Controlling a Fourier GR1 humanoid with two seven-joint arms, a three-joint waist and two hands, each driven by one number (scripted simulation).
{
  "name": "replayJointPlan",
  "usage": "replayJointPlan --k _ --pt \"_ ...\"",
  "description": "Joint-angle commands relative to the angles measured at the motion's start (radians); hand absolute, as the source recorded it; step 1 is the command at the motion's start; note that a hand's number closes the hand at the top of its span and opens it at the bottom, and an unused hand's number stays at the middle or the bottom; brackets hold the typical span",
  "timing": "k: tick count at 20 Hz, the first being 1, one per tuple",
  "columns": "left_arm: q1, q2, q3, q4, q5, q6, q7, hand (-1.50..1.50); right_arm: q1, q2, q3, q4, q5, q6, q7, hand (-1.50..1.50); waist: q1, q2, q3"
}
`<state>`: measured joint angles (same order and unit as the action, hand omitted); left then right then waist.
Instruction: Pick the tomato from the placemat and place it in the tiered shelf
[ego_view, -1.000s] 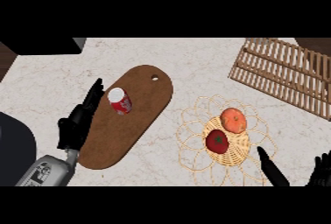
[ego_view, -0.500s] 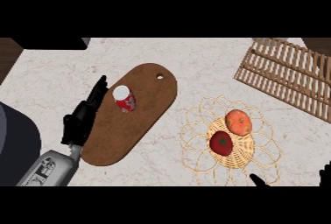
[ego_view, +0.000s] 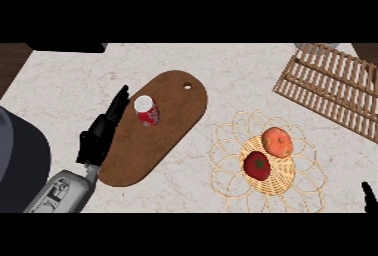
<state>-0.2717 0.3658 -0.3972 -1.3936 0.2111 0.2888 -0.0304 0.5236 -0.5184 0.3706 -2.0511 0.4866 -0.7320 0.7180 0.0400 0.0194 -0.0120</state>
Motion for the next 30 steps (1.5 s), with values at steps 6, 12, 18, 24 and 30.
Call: replayJointPlan --k 6,12,18,24,30 --pt "-0.006 -0.024 -0.01 0.002 -0.021 0.012 0.026 0.0 -0.226 -0.008 0.037 -0.177 0.249 0.348 0.585 -1.5 0.008 -0.008 0.004" --pt "-0.033 -0.019 0.021 0.015 -0.016 -0.004 0.041 0.0 -0.412 0.164 0.135 -0.164 0.438 0.503 0.754 -1.5 -0.015 -0.016 0.007" --pt "0.016 0.001 0.045 -0.012 -0.003 -0.031 0.009 0.0 -0.489 0.325 0.121 -0.049 0.555 0.601 0.77 -1.5 -0.02 -0.019 0.008" --pt "0.016 0.003 0.077 0.082 -0.012 -0.064 -0.057 0.0 -0.568 0.489 0.116 0.023 0.651 0.675 0.764 -1.5 -0.037 -0.017 0.009" --pt "-0.002 -0.017 0.061 -0.023 -0.018 -0.034 0.07 0.0 -0.599 0.516 0.102 0.082 0.649 0.683 0.77 -1.5 -0.036 -0.022 0.011"
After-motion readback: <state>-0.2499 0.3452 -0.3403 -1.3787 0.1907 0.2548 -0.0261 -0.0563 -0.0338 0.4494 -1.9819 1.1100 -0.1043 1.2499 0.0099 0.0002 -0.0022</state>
